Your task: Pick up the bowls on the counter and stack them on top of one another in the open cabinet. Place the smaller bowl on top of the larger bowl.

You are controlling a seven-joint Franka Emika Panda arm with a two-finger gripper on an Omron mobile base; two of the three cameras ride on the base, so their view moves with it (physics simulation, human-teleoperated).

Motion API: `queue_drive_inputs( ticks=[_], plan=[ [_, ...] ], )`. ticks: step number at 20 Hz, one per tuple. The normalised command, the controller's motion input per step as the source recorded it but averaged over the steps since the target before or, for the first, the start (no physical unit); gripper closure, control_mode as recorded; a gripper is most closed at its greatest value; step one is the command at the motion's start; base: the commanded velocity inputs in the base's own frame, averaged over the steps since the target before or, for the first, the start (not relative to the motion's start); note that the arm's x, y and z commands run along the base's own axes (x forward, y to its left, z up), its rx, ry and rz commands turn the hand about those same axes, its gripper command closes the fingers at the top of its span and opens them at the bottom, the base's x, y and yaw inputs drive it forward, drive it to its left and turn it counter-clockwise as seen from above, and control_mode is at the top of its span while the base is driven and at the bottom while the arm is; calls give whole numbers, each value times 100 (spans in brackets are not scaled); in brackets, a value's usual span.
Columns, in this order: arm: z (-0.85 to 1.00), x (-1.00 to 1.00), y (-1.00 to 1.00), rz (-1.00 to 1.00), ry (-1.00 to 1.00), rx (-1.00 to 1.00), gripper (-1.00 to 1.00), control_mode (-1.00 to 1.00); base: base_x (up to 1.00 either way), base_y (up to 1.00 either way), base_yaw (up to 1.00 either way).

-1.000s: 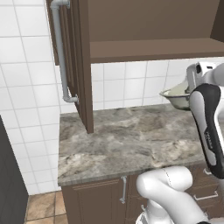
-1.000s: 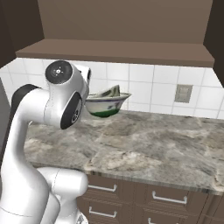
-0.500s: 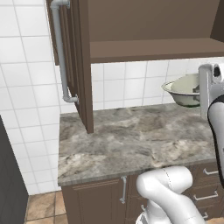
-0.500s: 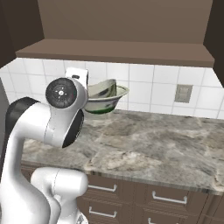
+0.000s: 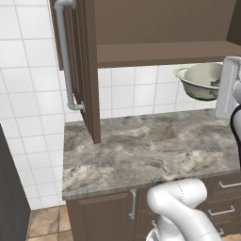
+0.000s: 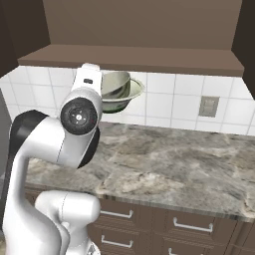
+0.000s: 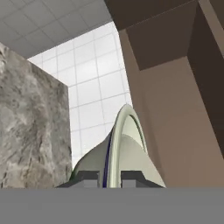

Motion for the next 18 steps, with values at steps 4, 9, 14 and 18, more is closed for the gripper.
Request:
queue_drive_inputs(
  ticks=[4,9,14,18],
  plan=[
    [57,0,4,6,-9,9,100,-100,0,0,0],
    [52,0,9,5,-9,6,100,-100,0,0,0],
    [37,10,17,5,-10,3,100,-100,0,0,0],
    [6,36,20,1,-13,0,100,-100,0,0,0]
  ],
)
